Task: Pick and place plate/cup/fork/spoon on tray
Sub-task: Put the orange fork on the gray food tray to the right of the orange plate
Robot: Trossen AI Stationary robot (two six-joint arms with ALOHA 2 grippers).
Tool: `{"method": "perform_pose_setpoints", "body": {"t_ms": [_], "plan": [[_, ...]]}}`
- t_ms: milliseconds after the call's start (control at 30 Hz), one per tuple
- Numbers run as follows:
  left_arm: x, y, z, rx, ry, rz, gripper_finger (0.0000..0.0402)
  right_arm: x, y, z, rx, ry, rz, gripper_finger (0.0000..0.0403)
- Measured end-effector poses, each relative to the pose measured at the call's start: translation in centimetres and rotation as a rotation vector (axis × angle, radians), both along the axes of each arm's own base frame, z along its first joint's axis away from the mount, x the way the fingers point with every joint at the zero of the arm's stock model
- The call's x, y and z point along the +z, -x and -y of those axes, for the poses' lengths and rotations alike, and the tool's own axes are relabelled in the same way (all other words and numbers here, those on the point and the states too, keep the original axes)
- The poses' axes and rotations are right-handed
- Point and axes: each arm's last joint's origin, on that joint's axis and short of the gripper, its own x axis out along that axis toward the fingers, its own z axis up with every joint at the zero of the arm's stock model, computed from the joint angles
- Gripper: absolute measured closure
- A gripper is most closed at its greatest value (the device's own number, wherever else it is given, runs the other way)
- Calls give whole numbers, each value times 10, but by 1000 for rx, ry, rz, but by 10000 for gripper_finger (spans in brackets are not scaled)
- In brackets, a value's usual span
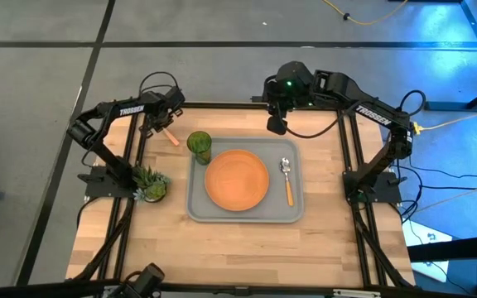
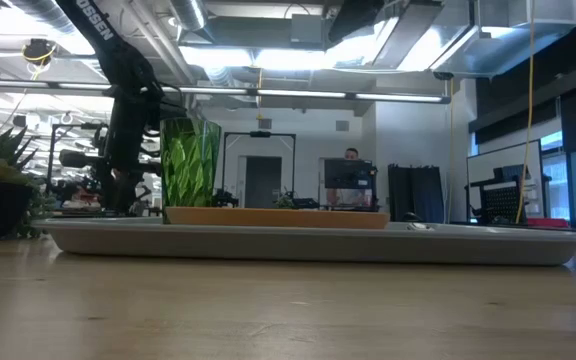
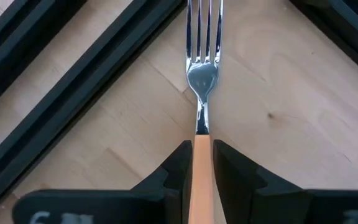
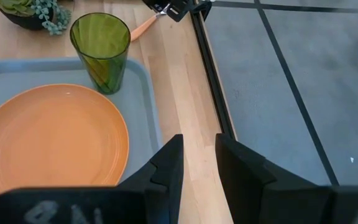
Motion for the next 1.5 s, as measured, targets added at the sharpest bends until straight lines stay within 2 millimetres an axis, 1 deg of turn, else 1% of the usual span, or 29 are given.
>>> {"method": "perform_pose_setpoints", "body": {"t_ms": [267, 600, 667, 833, 967, 1133, 1500], "plan": [[0, 3, -2, 12, -12, -14, 344, 0, 0, 0, 0, 0, 0, 304], [0, 1, -3, 11, -26, 0, 344, 0, 0, 0, 0, 0, 0, 304], [-3, 1, -4, 11, -19, -5, 344, 0, 0, 0, 0, 0, 0, 304], [-22, -2, -4, 7, 69, -7, 344, 0, 0, 0, 1, 0, 0, 304], [-29, -5, -5, 11, 89, -19, 344, 0, 0, 0, 1, 0, 0, 304], [-25, -4, -5, 25, 67, -14, 344, 0, 0, 0, 0, 1, 0, 304], [-16, 5, -8, 46, 31, -6, 344, 0, 0, 0, -1, 0, 0, 304]]}}
